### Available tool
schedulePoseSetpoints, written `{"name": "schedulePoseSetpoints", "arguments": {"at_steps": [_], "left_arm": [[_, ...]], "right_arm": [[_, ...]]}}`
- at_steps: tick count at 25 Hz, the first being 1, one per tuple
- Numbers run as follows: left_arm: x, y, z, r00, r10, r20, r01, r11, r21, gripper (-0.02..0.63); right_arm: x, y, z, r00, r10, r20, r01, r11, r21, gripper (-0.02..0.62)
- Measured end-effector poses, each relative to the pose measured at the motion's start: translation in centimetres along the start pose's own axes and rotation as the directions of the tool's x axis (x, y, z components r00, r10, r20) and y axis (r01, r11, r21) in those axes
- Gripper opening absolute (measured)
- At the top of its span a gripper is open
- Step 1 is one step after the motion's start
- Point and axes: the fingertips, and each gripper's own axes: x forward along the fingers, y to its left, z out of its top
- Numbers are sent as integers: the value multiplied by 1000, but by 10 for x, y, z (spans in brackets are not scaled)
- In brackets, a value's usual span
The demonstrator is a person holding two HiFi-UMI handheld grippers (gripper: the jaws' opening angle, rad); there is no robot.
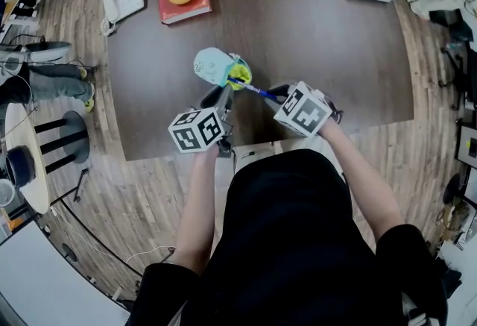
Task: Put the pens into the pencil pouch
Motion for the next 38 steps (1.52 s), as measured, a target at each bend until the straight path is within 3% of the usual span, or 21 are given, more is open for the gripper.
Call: {"name": "schedulePoseSetpoints", "arguments": {"at_steps": [6,21,38], "left_arm": [[-2,2,-5,1000,4,-2,-4,1000,-4,55],[-5,6,-16,1000,12,-19,-12,1000,0,55],[-7,7,-17,1000,18,-24,-18,1000,-1,55]], "right_arm": [[8,-4,4,999,-13,-52,13,1000,-10,52],[26,6,23,993,79,-84,-70,992,108,53],[19,5,36,998,33,-53,-33,999,0,52]]}}
